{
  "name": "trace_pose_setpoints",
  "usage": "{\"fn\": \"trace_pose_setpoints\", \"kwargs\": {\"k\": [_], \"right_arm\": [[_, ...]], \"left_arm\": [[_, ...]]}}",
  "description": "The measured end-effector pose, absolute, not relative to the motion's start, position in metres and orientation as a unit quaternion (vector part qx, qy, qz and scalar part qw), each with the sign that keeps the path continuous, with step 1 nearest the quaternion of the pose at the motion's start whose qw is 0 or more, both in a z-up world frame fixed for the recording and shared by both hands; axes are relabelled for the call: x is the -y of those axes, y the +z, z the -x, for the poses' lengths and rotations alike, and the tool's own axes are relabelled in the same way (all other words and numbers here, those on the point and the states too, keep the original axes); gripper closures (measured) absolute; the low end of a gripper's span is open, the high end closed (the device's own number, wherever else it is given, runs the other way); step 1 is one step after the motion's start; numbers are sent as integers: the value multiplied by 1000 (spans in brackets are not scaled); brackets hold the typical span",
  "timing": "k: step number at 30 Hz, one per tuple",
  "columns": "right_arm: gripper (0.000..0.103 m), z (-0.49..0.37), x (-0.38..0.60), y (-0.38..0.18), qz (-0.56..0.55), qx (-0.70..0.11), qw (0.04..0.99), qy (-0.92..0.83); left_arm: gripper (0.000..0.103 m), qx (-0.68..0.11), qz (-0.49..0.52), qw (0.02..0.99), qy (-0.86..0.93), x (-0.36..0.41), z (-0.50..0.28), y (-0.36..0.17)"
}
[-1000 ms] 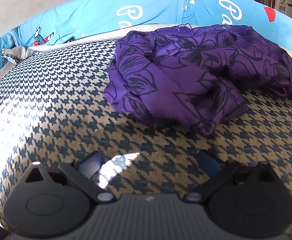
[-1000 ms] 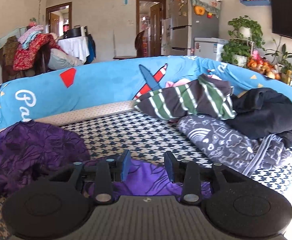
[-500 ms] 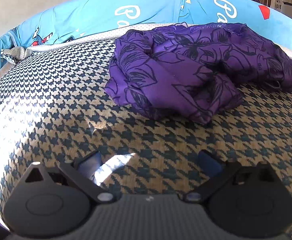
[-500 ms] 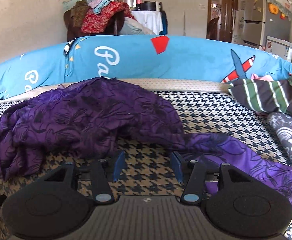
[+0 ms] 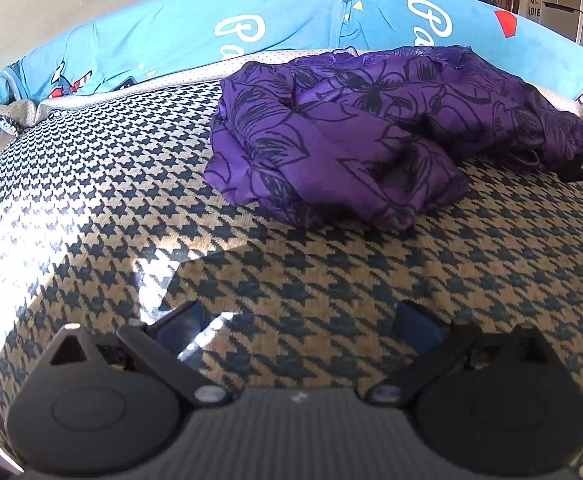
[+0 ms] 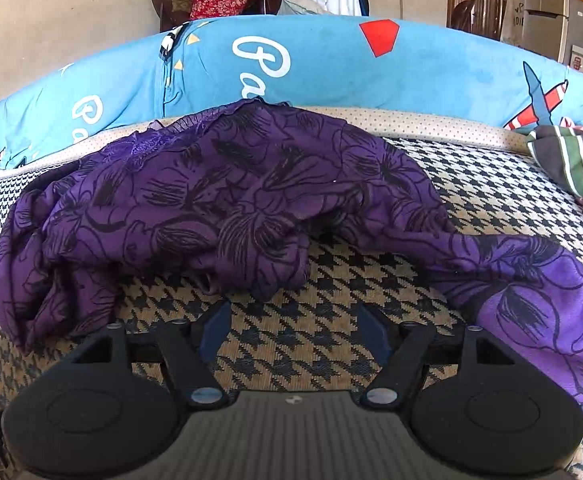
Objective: Fold clothes
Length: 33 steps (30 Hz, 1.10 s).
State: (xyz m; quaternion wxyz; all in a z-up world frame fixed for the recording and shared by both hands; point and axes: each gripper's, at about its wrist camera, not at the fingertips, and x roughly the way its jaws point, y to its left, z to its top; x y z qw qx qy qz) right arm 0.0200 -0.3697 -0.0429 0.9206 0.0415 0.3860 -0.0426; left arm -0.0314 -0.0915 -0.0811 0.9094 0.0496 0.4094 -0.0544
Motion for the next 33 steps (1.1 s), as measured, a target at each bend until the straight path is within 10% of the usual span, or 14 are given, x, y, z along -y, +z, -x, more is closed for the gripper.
{"fn": "trace_pose_setpoints", "kwargs": {"k": [17,22,26,33], "right_arm": [[33,-67,353,-69,47,-384,922,35],[52,-69,347,-66,51,-374,925,49],[76,-68,353,-53,23,-356,933,52],[82,-67,374,-17,-99,-294,947,88]], "left_arm": [[0,-407,-53,905,-112,136,-24,-73],[0,-415,-52,904,-84,140,-53,-80],[23,-411,-43,908,-63,133,-70,-65],[32,-359,-69,930,-27,115,-102,-22]]}}
